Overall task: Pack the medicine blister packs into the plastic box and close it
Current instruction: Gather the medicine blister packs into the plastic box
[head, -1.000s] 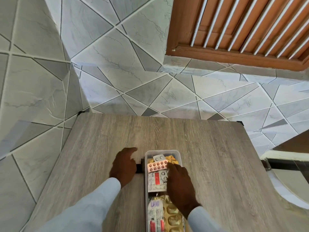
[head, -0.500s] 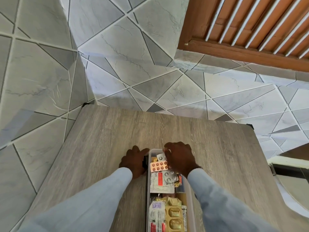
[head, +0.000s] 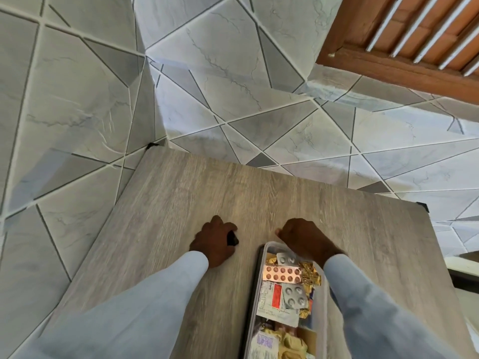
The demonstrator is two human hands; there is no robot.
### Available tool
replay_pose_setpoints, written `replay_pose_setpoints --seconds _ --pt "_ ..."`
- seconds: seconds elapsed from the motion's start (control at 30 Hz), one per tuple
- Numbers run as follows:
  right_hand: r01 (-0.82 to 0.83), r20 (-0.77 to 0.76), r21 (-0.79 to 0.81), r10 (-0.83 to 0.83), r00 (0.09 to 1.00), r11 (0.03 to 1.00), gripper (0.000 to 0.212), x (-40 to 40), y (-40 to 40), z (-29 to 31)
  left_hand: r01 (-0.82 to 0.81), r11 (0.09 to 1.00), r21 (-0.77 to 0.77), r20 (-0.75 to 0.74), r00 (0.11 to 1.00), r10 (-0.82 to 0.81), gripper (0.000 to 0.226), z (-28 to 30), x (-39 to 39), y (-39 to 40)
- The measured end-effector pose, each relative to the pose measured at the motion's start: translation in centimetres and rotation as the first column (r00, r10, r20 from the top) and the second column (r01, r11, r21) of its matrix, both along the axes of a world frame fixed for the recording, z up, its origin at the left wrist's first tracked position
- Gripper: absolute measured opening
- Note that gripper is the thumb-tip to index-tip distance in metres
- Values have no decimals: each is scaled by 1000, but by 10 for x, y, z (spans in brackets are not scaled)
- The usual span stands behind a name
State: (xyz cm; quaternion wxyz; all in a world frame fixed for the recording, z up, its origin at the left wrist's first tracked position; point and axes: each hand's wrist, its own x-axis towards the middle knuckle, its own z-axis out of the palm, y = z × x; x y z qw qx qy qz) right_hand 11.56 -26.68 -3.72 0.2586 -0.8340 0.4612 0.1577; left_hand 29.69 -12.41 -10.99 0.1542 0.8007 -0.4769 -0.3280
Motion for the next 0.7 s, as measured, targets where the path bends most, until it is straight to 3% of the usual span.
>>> replay_pose_setpoints --seconds 0.07,0.17,0.3,0.33,0.4,0.47,0.53,0.7 --pt "-17 -71 133 27 997 991 55 20 6 2 -58 998 -32 -130 990 54 58 1 -1 1" --pt "-79 -105 174 98 990 982 56 38 16 -4 -188 979 -75 -321 934 155 62 12 -7 1" --pt "20 166 76 -32 986 997 35 33 21 5 -367 923 -117 -520 814 258 54 43 -23 0" --pt "87 266 61 -100 959 994 29 28 23 12 -406 905 -129 -572 775 267 50 54 -29 -1" --pt "219 444 194 -285 849 956 23 12 32 25 -433 888 -154 -649 722 240 45 73 -46 -5" --pt "275 520 374 -446 729 886 22 -12 50 37 -375 906 -197 -662 732 159 42 88 -67 -7" --pt "352 533 428 -547 646 832 19 -39 68 40 -262 939 -225 -616 784 71 37 92 -89 -7" --pt "664 485 209 -666 567 718 23 -101 103 22 1 966 -258 -375 921 -101 23 83 -123 6"
